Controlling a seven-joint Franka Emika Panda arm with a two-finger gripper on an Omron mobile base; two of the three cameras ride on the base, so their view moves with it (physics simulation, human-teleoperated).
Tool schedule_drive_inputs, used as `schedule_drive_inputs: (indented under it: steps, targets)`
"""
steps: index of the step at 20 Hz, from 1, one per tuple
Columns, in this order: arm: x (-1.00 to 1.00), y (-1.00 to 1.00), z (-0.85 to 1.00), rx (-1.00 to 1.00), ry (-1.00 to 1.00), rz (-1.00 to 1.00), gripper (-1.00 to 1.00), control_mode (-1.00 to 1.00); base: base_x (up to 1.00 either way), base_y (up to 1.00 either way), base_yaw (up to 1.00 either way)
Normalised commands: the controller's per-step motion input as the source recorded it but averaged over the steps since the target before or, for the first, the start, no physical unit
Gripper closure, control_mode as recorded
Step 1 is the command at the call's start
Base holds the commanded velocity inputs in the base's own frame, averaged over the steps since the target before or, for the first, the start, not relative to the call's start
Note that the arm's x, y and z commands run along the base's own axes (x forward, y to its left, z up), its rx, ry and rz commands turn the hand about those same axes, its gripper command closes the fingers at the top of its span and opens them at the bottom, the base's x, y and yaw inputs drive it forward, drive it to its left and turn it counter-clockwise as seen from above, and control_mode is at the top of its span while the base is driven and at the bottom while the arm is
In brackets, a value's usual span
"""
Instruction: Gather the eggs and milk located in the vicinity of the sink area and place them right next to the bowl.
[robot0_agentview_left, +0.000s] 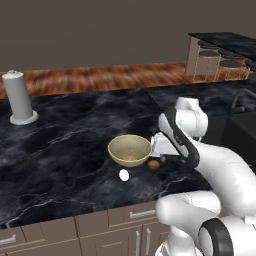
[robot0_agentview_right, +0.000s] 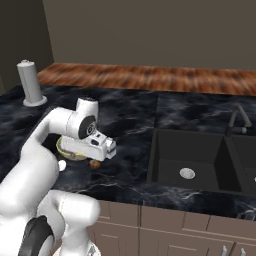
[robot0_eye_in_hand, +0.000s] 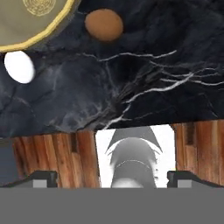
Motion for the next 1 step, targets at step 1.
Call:
schedule_drive_inputs:
  steps: [1]
  targets:
    - [-0.86, 0.00, -0.06, -0.07, -0.05, -0.38, -1.00, -1.00, 0.00, 0.00, 0.00]
